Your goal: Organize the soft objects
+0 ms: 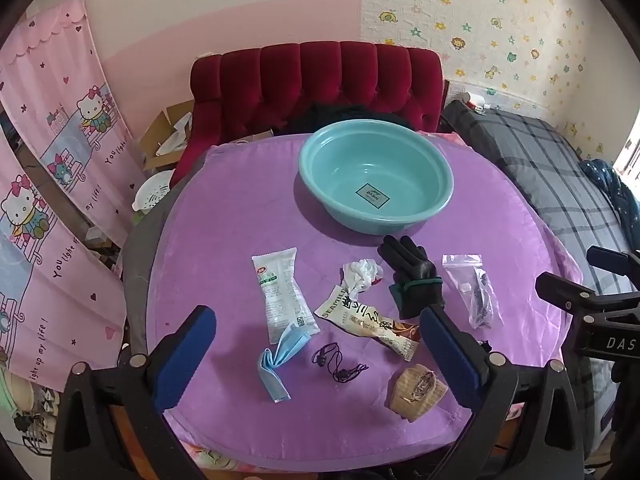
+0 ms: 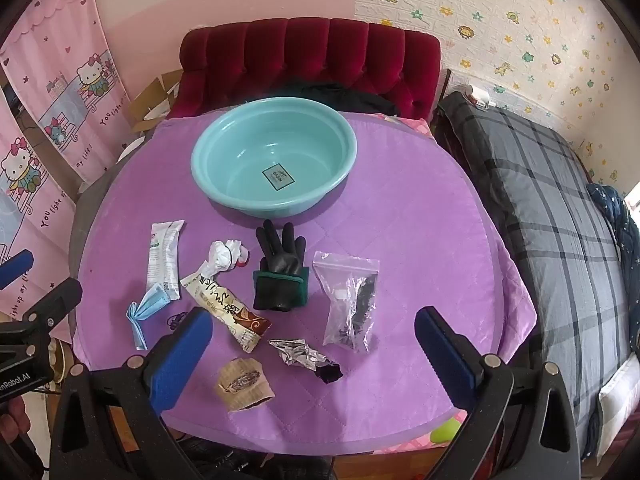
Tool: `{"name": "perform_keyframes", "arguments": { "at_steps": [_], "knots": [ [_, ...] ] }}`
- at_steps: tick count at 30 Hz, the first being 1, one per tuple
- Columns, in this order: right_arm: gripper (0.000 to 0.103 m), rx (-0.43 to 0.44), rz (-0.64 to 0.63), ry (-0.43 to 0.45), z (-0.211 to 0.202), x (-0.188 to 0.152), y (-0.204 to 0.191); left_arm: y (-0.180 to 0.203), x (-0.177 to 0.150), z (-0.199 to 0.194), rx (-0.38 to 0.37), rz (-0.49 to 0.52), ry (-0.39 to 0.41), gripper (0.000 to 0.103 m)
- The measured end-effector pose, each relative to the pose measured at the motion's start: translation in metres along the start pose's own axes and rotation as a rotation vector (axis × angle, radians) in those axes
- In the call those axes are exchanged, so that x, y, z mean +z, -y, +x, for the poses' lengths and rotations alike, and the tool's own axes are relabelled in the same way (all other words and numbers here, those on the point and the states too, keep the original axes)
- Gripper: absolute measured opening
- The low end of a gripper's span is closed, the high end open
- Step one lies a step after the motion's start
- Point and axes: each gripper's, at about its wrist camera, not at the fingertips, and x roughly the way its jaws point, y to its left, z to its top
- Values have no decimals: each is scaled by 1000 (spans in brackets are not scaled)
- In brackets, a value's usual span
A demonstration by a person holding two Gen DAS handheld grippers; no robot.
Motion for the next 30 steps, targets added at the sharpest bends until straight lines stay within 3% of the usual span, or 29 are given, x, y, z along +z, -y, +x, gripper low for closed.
{"name": "perform_keyframes", "arguments": {
  "at_steps": [30],
  "knots": [
    [103,-1,-10,15,-2,0,-1,2,1,-2,20,1,7,103]
  ]
}}
